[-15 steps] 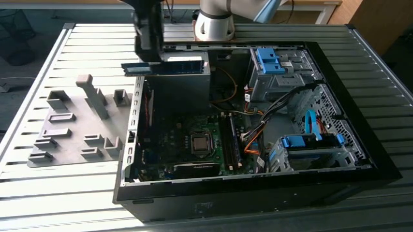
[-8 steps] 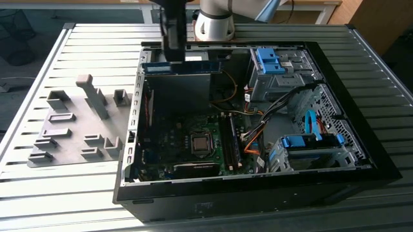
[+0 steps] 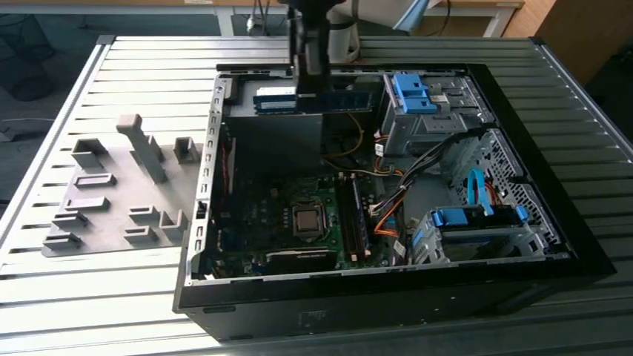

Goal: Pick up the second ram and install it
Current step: 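Pick up the second ram and move it above second insertion slot, then insert the second ram into the second slot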

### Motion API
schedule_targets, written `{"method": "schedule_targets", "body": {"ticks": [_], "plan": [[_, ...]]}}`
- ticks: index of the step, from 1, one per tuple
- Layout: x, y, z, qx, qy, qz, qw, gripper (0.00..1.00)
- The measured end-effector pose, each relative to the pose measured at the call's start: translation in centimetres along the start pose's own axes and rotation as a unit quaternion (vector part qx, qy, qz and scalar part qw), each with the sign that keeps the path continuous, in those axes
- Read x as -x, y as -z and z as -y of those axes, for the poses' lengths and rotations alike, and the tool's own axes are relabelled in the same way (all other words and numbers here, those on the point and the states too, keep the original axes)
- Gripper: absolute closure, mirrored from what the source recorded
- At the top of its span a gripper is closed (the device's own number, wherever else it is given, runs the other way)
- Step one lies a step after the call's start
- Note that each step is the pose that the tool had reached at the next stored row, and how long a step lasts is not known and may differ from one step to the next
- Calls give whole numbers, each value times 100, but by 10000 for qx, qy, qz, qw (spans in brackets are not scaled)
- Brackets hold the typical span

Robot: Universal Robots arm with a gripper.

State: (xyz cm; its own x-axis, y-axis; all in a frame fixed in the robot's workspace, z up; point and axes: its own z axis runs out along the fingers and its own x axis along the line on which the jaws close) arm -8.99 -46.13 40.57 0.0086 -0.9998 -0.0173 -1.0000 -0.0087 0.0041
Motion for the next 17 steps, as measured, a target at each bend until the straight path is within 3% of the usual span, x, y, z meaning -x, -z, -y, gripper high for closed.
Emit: {"method": "schedule_targets", "body": {"ticks": [3, 17], "plan": [[-1, 0, 112, -3, 1, -1, 10000, 86], [-1, 0, 121, -4, 0, -2, 10000, 86]]}}
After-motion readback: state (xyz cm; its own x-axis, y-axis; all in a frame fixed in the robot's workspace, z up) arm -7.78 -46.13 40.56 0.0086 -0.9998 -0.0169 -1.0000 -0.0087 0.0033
